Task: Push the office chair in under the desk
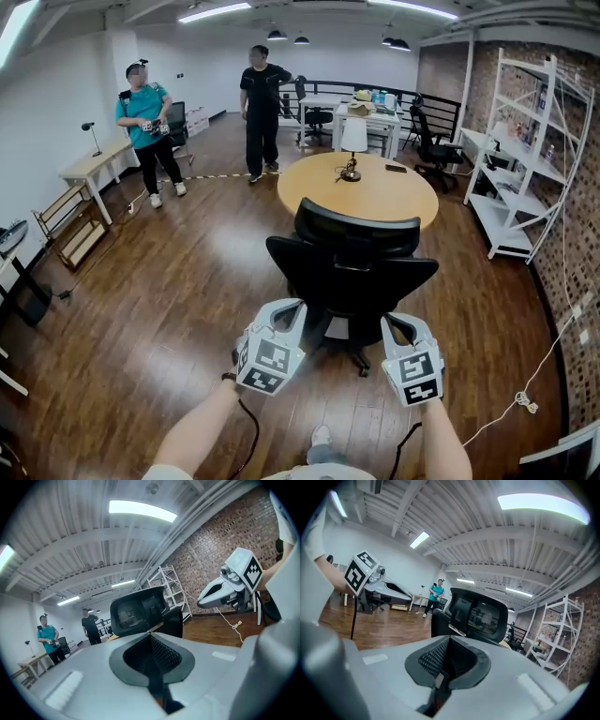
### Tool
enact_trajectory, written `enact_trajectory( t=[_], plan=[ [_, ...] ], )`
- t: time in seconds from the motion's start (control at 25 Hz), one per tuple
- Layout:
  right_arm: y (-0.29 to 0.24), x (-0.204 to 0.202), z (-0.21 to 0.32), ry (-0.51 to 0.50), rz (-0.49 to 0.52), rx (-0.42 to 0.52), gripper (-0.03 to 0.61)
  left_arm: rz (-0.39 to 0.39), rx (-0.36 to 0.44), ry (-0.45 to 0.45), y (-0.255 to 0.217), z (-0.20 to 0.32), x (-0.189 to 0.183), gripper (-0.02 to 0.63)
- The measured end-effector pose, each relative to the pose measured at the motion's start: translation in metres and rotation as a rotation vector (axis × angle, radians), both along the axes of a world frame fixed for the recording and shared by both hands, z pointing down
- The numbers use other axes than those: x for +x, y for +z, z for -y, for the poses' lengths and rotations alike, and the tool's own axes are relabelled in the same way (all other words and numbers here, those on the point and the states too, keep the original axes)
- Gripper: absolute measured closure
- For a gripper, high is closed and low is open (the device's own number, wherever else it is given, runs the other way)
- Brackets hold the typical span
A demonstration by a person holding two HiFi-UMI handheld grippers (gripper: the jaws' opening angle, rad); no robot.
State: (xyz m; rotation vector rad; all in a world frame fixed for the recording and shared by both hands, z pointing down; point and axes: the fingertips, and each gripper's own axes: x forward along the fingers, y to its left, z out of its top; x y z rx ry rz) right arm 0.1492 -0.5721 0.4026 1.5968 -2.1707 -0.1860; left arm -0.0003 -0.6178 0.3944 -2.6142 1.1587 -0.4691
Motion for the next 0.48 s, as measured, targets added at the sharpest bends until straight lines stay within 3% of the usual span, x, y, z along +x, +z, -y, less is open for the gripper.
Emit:
enact_trajectory(
  t=[0.28, 0.48],
  plan=[
    [-0.008, -0.023, -0.048, -0.021, 0.261, 0.021, 0.580, -0.240, -0.085, 0.046, -0.021, -0.057, 0.012, 0.597],
    [-0.006, -0.027, -0.072, -0.012, 0.309, 0.020, 0.580, -0.340, -0.151, 0.058, -0.025, -0.088, 0.018, 0.597]
  ],
)
